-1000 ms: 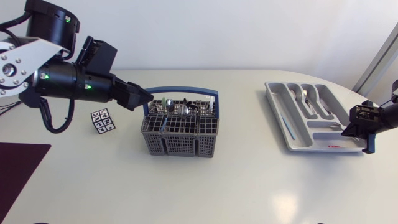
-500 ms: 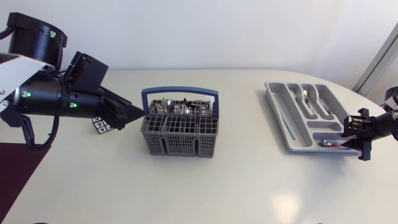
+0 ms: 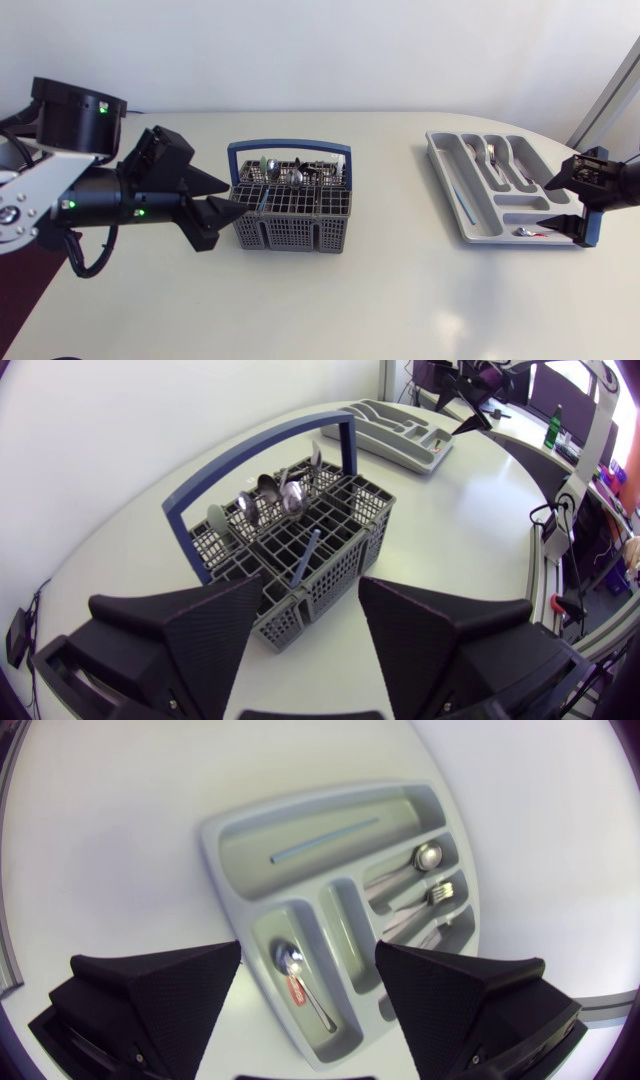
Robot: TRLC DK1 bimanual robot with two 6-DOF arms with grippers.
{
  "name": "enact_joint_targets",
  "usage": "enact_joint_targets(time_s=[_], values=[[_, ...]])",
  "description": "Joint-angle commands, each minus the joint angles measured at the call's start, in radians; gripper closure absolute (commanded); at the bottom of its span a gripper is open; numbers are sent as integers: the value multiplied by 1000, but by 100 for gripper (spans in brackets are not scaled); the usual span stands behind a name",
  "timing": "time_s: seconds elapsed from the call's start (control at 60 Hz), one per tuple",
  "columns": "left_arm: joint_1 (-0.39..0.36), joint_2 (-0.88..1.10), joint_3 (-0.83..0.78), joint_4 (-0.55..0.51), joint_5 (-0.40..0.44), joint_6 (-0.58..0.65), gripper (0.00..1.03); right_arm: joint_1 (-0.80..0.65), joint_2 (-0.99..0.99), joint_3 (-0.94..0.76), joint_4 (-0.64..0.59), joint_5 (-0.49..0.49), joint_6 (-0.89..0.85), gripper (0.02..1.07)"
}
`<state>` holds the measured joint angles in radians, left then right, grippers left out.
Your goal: Transfer all utensils from the basket to the drawer tray.
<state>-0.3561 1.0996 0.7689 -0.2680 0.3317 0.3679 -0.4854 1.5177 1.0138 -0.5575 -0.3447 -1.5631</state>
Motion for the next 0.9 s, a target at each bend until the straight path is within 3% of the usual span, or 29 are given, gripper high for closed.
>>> enact_joint_targets(time_s=[0.0,0.15,0.233,0.383,0.6,0.8,0.883], values=[[-27,-6,-65,76,0,40,35,80,-71,-95,-19,-11,98,11],[-27,68,-102,217,1,48,36,257,-166,-195,1,-20,253,13],[-24,120,-108,297,1,42,43,357,-194,-230,25,-19,344,13],[-29,200,-106,369,1,42,45,522,-220,-271,82,12,483,13],[-40,286,-89,463,1,26,72,712,-221,-288,153,65,626,13],[-55,309,-86,506,1,17,100,795,-205,-300,212,105,675,13],[-53,299,-80,506,1,0,100,820,-202,-299,214,108,693,13]])
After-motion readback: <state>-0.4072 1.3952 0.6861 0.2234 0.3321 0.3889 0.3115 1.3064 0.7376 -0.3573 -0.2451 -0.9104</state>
